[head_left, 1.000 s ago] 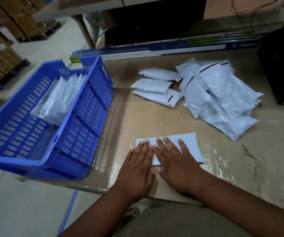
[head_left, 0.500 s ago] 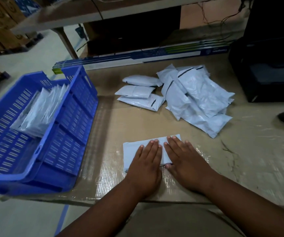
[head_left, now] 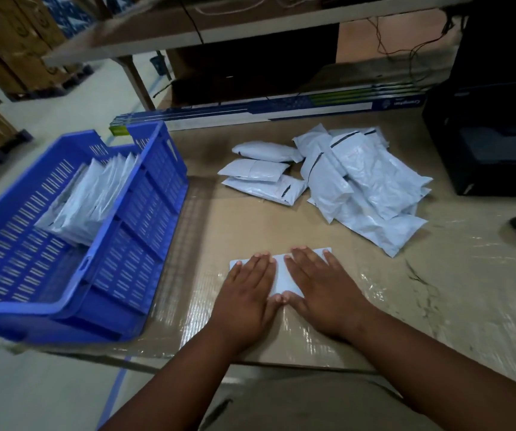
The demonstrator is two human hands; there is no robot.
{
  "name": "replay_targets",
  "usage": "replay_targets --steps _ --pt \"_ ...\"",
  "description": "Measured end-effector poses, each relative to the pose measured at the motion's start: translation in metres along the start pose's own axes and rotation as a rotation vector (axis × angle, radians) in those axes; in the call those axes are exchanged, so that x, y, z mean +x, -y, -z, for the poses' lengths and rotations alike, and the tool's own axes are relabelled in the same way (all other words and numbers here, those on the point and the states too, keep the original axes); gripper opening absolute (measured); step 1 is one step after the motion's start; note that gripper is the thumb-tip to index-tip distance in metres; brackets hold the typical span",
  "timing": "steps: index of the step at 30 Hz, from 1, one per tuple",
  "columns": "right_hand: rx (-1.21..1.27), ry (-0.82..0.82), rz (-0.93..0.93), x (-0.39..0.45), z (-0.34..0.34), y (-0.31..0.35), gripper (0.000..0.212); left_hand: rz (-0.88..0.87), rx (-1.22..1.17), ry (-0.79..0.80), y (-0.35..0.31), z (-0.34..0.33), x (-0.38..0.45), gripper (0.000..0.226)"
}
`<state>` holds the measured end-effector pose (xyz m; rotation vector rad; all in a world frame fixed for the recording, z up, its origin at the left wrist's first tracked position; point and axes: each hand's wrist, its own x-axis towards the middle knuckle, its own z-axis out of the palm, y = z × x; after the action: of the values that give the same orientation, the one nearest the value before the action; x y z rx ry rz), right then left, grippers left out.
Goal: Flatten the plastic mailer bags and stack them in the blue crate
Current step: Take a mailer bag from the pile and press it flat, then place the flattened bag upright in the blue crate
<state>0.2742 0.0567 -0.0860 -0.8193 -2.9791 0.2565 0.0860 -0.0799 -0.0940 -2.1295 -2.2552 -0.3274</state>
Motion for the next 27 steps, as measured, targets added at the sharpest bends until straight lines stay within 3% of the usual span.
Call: replay_targets --steps 5,8,12,14,16,18,21,23,27 --pt "0.052 0.004 -0.179 -0.028 0.006 -0.040 0.087 0.249 0.023 0.119 0.027 0.009 -0.027 0.085" --pt "0.069 0.005 -0.179 -0.026 0.018 -0.039 0.082 0.337 0.041 0.161 0.025 0.020 -0.019 0.087" --pt "0.058 -0.019 0.020 0.001 0.030 0.002 0.072 0.081 -0.043 0.044 -0.004 0.020 0.012 0.070" --pt "0.065 0.027 0.066 0.011 0.021 0.017 0.074 0.029 -0.097 0.098 -0.015 0.015 0.021 0.069" --pt "0.040 0.068 0.044 0.009 0.011 0.012 0.078 0.053 -0.017 0.121 -0.009 0.009 0.017 0.070" --pt "0.008 0.065 -0.017 -0.004 0.006 -0.004 0.085 0.184 0.043 0.168 0.008 0.014 0.007 0.086" --pt "0.127 0.061 -0.142 -0.023 0.010 -0.030 0.089 0.334 0.023 0.311 0.031 0.034 0.005 0.102" --pt "0.226 0.022 -0.158 -0.028 0.018 -0.035 0.083 0.290 0.037 0.335 0.031 0.054 0.018 0.104" --pt "0.182 -0.144 0.000 -0.026 0.028 -0.025 0.072 0.163 0.011 0.424 0.010 0.075 0.066 0.110"
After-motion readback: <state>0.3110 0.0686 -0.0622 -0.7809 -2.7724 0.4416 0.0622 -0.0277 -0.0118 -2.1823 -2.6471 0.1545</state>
